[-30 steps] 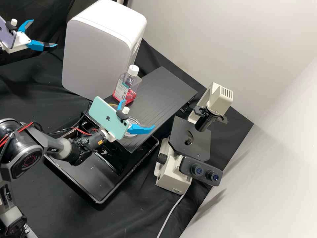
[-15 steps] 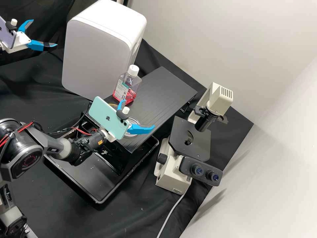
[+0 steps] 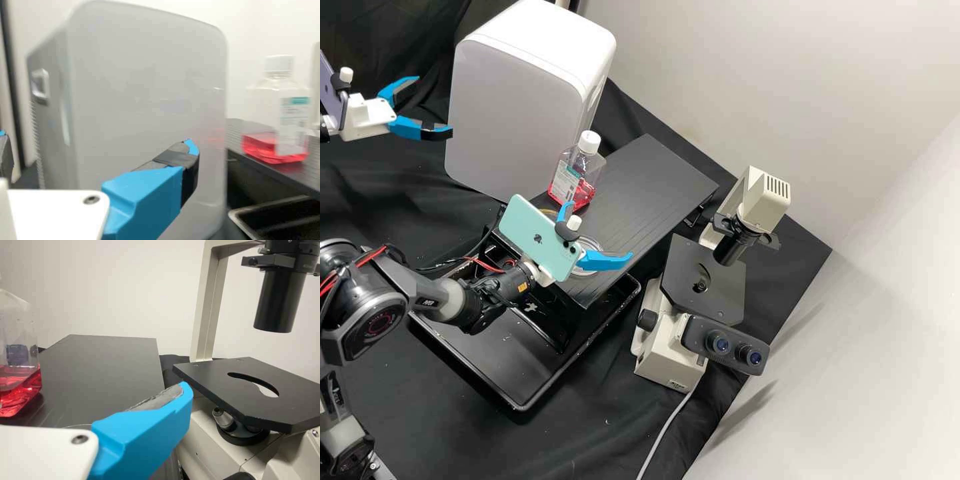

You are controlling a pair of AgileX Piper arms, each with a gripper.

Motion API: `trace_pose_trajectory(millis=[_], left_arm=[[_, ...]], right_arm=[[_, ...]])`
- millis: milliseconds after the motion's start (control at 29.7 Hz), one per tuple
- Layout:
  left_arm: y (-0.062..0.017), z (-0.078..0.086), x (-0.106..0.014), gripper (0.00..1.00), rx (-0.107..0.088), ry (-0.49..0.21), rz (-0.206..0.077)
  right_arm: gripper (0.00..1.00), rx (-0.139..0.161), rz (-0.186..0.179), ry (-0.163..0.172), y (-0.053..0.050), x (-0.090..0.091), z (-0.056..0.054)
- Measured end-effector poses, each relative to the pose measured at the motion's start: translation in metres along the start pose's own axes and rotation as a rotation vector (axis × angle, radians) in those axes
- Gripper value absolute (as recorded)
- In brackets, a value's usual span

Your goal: Place the lid on the petri dish

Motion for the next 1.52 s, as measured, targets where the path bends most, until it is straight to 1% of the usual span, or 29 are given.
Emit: trace_pose_trajectory(millis=[34, 67, 101, 236, 370, 573, 741, 775, 876, 1010, 1078, 1381, 1515], left_arm=[[-0.0027, 0.001, -0.002, 1.0, -0.003, -0.005, -0.013], [-0.0056, 0.004, -0.005, 1.0, -0.011, -0.016, -0.027], [-0.0078, 0.006, -0.007, 1.0, -0.015, -0.03, -0.038], [-0.0178, 0.013, -0.016, 1.0, -0.007, -0.082, -0.094], [-0.0255, 0.021, -0.026, 1.0, 0.005, -0.137, -0.14], [-0.0285, 0.032, -0.039, 1.0, 0.02, -0.207, -0.171], [-0.0345, 0.042, -0.051, 1.0, 0.036, -0.289, -0.214], [-0.0371, 0.045, -0.054, 1.0, 0.041, -0.311, -0.23], [-0.0411, 0.051, -0.06, 1.0, 0.048, -0.353, -0.255], [-0.0443, 0.056, -0.065, 1.0, 0.054, -0.394, -0.275], [-0.0451, 0.059, -0.066, 1.0, 0.054, -0.408, -0.279], [-0.047, 0.064, -0.067, 1.0, 0.054, -0.43, -0.287], [-0.0501, 0.065, -0.068, 1.0, 0.054, -0.436, -0.301]], right_arm=[[1.0, 0.0, 0.0, 0.0, 0.0, 0.0, 0.0], [1.0, 0.0, 0.0, 0.0, 0.0, 0.0, 0.0], [1.0, 0.0, 0.0, 0.0, 0.0, 0.0, 0.0], [1.0, 0.0, 0.0, 0.0, 0.0, 0.0, 0.0], [1.0, 0.0, 0.0, 0.0, 0.0, 0.0, 0.0], [1.0, 0.0, 0.0, 0.0, 0.0, 0.0, 0.0], [1.0, 0.0, 0.0, 0.0, 0.0, 0.0, 0.0], [1.0, 0.0, 0.0, 0.0, 0.0, 0.0, 0.0], [1.0, 0.0, 0.0, 0.0, 0.0, 0.0, 0.0], [1.0, 0.0, 0.0, 0.0, 0.0, 0.0, 0.0], [1.0, 0.0, 0.0, 0.0, 0.0, 0.0, 0.0], [1.0, 0.0, 0.0, 0.0, 0.0, 0.0, 0.0], [1.0, 0.0, 0.0, 0.0, 0.0, 0.0, 0.0]])
